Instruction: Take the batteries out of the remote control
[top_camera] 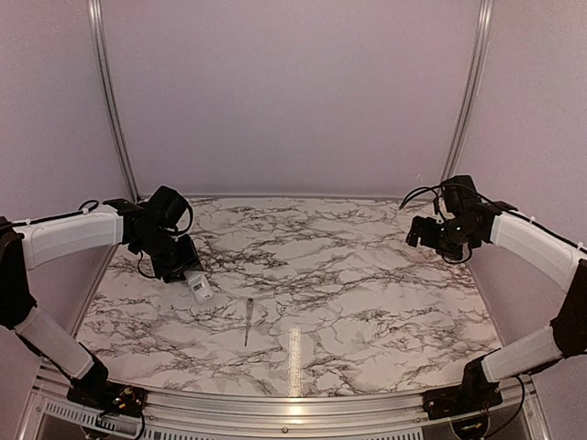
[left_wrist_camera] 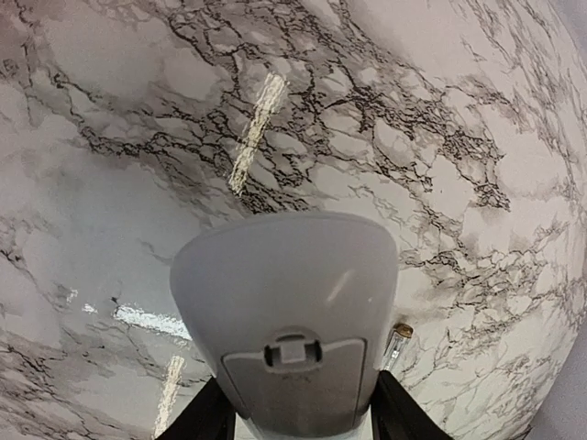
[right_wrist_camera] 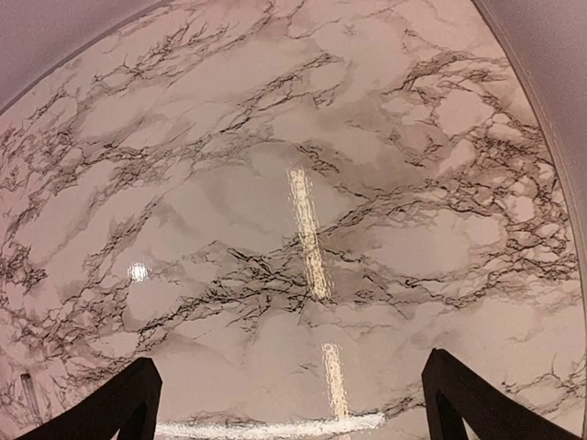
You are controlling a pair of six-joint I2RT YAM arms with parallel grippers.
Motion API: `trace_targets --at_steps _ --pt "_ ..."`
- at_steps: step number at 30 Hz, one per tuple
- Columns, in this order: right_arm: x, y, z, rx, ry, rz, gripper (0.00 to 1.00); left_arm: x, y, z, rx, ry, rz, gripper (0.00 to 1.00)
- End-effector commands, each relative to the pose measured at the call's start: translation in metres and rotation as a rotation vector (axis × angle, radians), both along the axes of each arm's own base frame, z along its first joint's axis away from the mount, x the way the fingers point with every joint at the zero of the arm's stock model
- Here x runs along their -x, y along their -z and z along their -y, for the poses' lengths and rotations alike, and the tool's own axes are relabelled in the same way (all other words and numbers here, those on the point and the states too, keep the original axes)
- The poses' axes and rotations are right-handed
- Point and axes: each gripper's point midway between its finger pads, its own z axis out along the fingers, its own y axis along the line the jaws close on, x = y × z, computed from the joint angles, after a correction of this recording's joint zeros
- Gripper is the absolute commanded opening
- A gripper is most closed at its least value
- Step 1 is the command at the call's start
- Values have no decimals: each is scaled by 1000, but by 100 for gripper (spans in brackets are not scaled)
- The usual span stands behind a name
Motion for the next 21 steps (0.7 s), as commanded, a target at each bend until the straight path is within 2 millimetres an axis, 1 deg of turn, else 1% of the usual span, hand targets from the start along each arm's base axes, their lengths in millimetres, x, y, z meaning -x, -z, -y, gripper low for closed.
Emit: trace_targets --at_steps 1,5,10,14,15,18,21 --pt "1 -21 3 13 16 51 98 -15 -20 19 -84 255 77 26" --pt "2 -29 6 34 11 72 98 -24 -39 46 -131 443 150 25" --pt "2 -40 10 66 0 98 98 -24 -56 85 -185 675 238 26" --pt "4 -46 13 91 -11 114 99 -22 -62 112 -246 810 287 27" --pt "5 -48 14 96 -14 117 98 -22 -59 119 -272 844 290 27" --pt "6 -49 13 105 -32 119 99 -22 -60 136 -325 937 310 27" --pt "5 -55 -4 65 -142 160 98 -17 -62 159 -337 1038 338 29"
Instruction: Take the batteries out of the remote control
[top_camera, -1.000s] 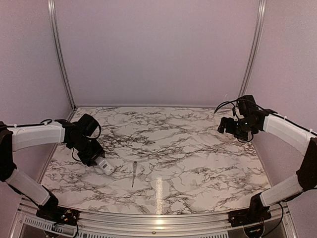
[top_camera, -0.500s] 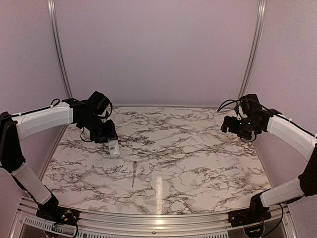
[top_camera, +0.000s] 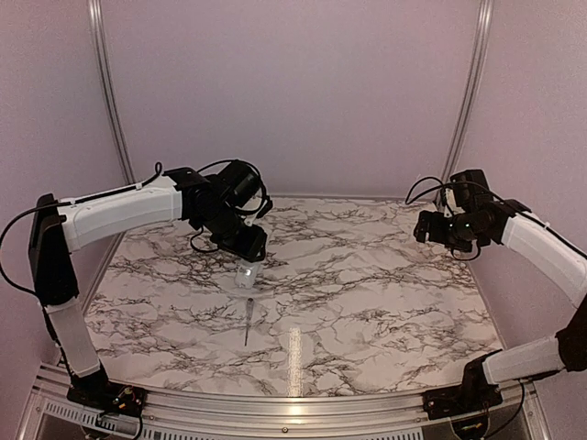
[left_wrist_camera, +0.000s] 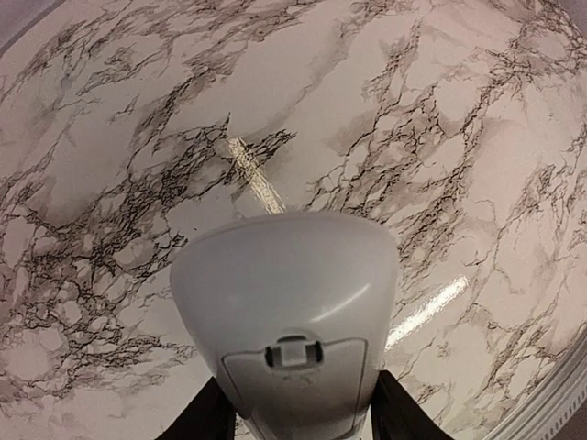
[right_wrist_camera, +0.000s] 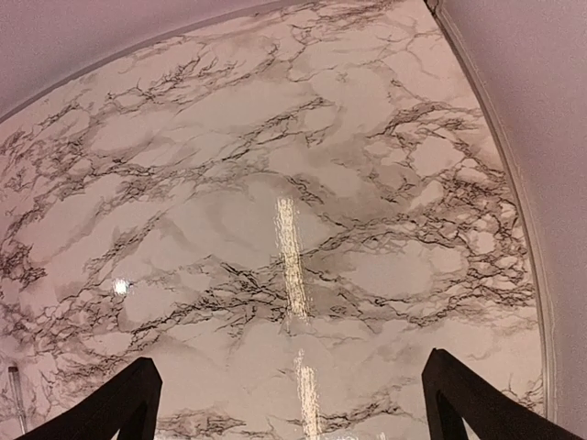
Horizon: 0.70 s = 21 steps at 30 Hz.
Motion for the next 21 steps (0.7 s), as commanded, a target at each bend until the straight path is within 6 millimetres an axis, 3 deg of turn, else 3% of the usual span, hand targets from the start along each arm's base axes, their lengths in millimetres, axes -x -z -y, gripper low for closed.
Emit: trace_targets --at_steps 1,6,13,17,21 --pt "-2 -24 -19 -17 -135 73 99 7 0 24 -98 190 60 29" --pt "-2 -25 -21 -1 -171 81 98 27 7 74 -122 355 89 29" --pt "2 -24 -27 -29 -193 68 98 62 32 121 -140 502 90 29" --pt "4 -23 -28 -37 -197 59 98 85 54 133 -187 584 79 29" --pt "4 -21 -30 -42 -208 47 98 102 82 129 -265 649 63 29"
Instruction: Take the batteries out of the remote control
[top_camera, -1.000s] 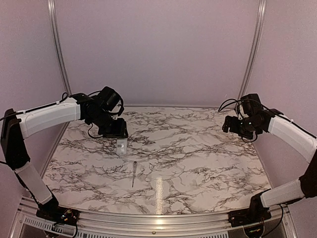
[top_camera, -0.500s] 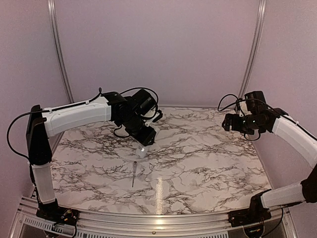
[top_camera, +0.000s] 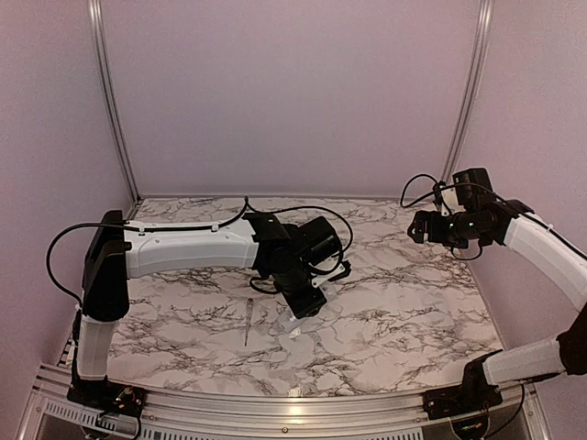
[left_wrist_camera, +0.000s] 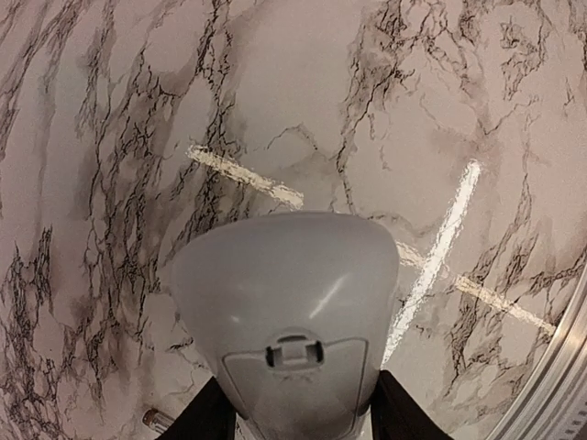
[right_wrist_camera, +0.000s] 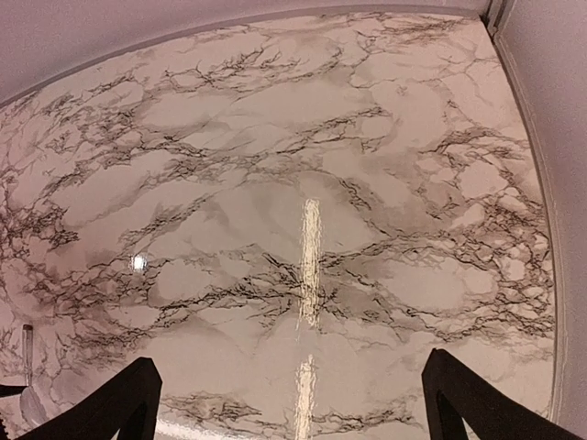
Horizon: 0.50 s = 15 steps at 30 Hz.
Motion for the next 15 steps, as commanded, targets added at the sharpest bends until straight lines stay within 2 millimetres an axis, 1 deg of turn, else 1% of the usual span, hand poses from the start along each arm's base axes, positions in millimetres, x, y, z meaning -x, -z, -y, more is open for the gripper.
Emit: trace_targets --at_steps 1,5,8,13,15 --pt "0 -11 -8 -15 -35 13 98 15 29 -4 -98 90 19 28" --pt "-3 -12 -10 -21 -44 4 98 19 48 -10 -158 112 30 27" --pt "-5 -14 -13 -31 -51 3 98 16 57 -10 -189 118 52 30" --pt "-7 -10 -17 -60 -50 -13 98 13 73 -12 -241 142 83 34" --pt "-7 -10 -18 -63 -50 -15 99 11 76 -12 -249 139 95 36"
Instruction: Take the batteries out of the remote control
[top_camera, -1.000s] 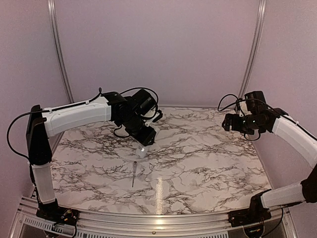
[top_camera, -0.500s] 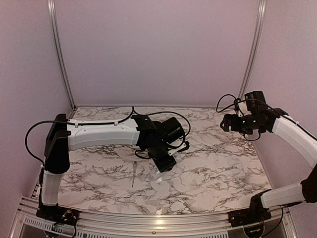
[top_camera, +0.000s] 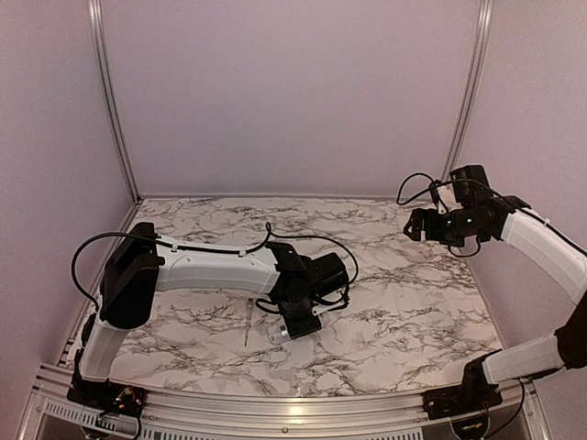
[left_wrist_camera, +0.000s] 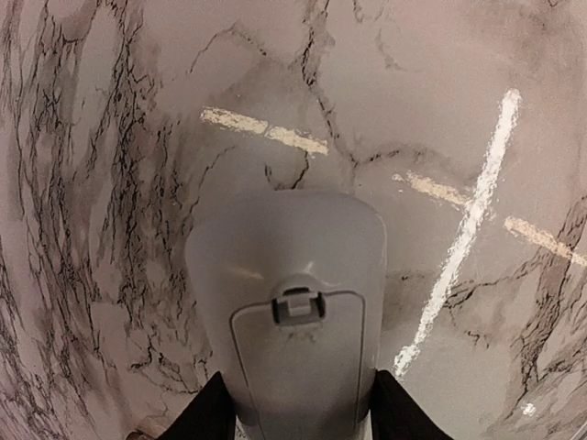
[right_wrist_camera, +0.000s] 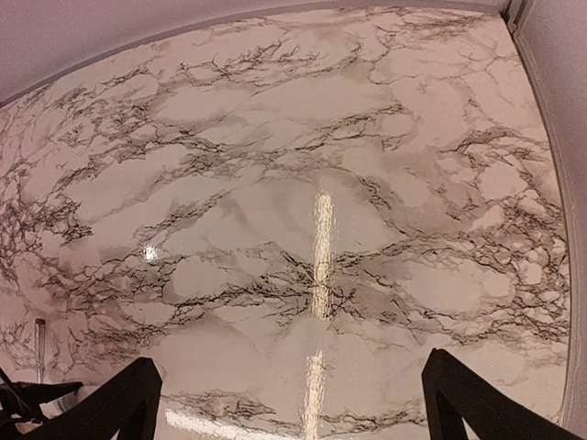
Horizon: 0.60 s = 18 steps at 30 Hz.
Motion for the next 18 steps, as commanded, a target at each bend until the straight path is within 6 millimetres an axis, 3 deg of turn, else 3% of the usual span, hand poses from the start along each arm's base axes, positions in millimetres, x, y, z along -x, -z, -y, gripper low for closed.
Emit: trace_targets --at_steps 1,5,12,15,18 --pt "-4 -10 -8 -25 -15 10 98 -6 10 -2 -46 16 51 38" --pt "-5 -13 -5 -7 -14 17 98 0 10 1 -25 32 28 54" --pt "-5 -16 -4 -3 -8 21 98 8 4 7 14 60 12 67" --pt "-4 -16 -4 -11 -5 20 98 10 -5 13 53 54 5 70" --pt "-3 -18 -4 -15 -2 26 99 5 -26 18 112 30 41 76"
